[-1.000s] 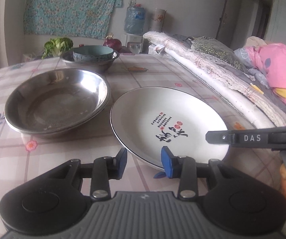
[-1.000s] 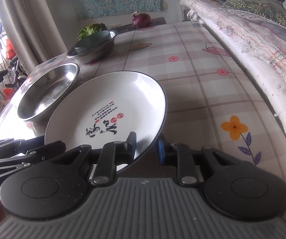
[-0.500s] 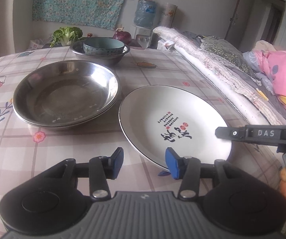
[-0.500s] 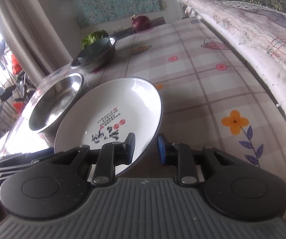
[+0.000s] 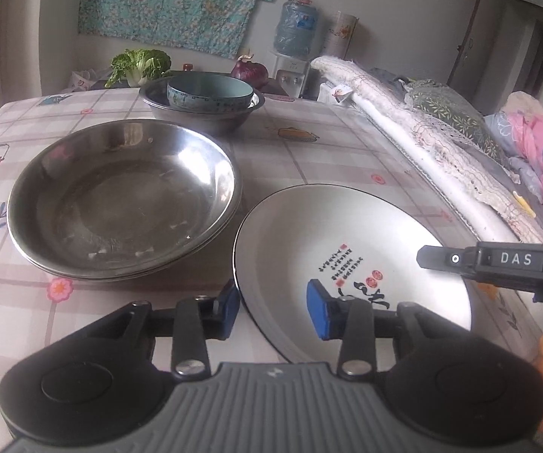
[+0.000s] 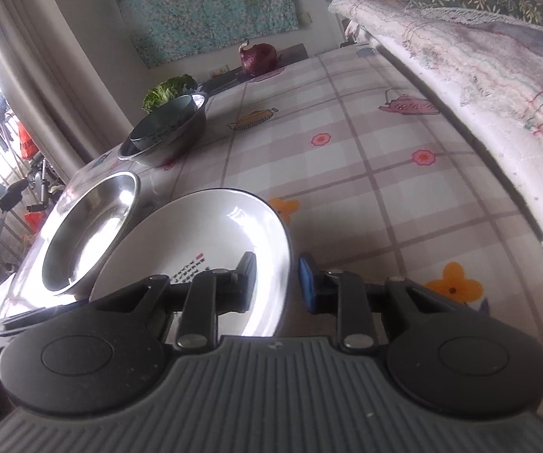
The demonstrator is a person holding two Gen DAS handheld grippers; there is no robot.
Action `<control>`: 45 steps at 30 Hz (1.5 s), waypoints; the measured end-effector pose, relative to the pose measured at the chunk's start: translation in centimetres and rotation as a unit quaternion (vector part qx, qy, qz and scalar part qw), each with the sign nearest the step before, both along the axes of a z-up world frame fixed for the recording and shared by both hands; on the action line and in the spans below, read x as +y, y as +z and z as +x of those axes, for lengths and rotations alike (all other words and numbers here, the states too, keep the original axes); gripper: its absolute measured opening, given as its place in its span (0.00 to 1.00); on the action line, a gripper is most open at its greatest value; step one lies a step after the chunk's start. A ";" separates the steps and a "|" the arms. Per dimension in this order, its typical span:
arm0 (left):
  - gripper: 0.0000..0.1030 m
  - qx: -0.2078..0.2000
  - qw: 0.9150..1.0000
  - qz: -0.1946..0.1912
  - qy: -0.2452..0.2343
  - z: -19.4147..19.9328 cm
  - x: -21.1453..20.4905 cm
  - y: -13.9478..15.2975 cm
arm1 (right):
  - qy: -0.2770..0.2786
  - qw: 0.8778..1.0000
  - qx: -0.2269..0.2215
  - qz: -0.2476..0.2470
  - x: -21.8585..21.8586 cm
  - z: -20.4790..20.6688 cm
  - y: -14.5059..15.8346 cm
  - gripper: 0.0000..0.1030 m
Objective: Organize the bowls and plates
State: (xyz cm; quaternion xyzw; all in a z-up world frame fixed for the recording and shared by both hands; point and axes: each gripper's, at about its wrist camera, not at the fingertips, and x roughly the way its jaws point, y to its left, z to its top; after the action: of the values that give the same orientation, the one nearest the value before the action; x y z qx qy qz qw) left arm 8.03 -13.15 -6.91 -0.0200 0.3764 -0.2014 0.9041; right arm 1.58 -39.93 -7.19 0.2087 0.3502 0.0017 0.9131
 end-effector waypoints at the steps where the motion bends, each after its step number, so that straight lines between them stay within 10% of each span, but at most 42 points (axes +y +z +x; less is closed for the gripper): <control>1: 0.38 0.002 1.000 -0.001 -0.002 -0.1 0.0 0.0 | -0.002 1.000 0.001 0.000 0.1 0.1 0.0 0.21; 14: 0.38 0.044 0.998 -0.032 -0.036 -1.3 1.1 0.2 | -0.003 1.000 0.008 -0.003 -0.3 -3.0 0.1 0.20; 45: 0.38 0.009 0.998 0.045 -0.048 -2.3 -1.2 -0.4 | -0.001 0.999 0.006 -0.046 1.0 -2.3 -0.5 0.20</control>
State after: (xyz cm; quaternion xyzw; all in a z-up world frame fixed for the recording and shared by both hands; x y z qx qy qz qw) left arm 5.75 -14.38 -7.30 0.0375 0.3937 -0.2275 0.8899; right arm -0.75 -38.93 -7.70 0.1664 0.3555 -0.0163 0.9196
